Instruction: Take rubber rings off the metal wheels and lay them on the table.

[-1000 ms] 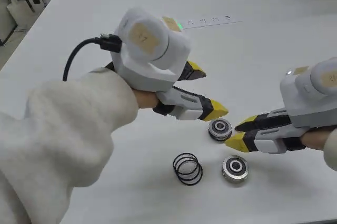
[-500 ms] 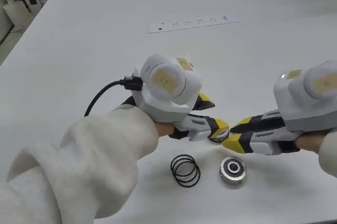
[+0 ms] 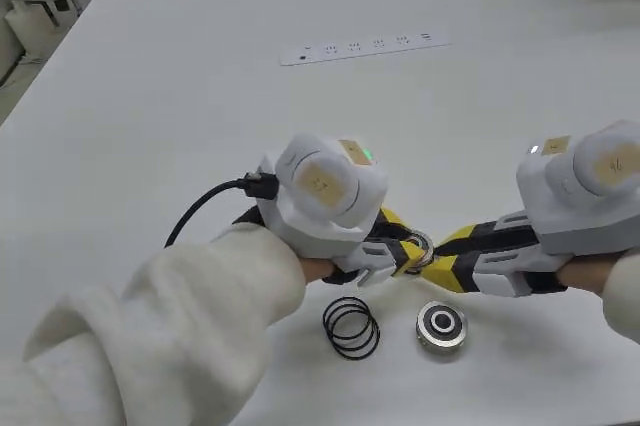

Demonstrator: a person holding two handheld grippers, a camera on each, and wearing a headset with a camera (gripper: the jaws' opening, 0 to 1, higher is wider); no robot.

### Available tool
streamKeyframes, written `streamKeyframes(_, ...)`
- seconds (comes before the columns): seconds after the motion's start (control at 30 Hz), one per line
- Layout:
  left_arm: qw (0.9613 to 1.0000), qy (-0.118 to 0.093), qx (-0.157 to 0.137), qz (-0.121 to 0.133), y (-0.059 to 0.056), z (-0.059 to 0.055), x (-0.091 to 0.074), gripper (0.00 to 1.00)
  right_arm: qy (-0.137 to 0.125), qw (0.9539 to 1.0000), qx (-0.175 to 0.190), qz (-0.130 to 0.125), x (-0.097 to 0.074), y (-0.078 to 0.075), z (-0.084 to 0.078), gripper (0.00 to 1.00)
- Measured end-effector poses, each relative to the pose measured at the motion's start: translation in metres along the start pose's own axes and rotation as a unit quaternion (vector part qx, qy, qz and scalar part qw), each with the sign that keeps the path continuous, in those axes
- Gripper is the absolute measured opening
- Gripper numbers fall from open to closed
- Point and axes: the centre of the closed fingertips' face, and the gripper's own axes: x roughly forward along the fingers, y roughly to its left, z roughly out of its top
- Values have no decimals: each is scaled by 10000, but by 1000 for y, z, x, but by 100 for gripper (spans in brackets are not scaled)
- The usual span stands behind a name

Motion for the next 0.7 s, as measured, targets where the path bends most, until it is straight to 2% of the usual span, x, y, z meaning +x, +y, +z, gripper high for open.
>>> streamKeyframes(0.23,10000,-29,-48,7,0,-2,0,15,41,9998,-89,-167,1,-5,-1,10)
streamKeyframes(0.43,9999,-77,-64,4,0,-2,-1,14,35,9998,-146,-106,1,-1,-1,8)
streamKeyframes(0.7,9999,-103,-123,25,-1,-3,-1,14,30,9999,91,-64,0,-3,-1,5)
